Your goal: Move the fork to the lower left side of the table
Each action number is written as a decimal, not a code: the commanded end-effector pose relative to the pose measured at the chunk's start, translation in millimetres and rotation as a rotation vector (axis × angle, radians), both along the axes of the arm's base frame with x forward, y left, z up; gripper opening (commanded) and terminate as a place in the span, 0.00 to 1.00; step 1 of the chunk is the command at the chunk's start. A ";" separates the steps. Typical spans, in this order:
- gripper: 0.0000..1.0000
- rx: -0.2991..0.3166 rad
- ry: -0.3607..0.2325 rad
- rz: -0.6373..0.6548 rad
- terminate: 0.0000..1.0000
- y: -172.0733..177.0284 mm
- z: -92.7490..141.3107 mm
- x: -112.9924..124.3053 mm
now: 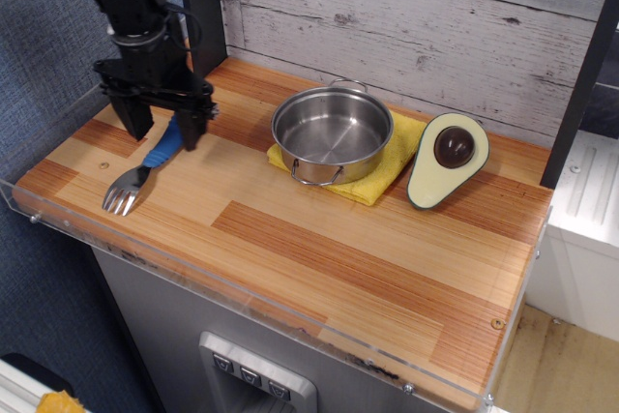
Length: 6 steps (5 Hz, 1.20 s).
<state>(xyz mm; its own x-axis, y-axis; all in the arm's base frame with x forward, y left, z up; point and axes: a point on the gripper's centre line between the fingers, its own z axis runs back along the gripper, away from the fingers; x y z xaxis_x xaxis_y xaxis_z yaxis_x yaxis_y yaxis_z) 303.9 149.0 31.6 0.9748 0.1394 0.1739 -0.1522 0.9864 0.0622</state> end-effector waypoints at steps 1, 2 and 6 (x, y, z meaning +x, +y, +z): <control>1.00 0.071 -0.099 -0.059 0.00 -32.6 78.6 -5.3; 1.00 -0.006 -0.027 -0.093 0.00 -54.7 95.1 0.4; 1.00 0.006 0.079 -0.175 0.00 -97.4 101.3 20.6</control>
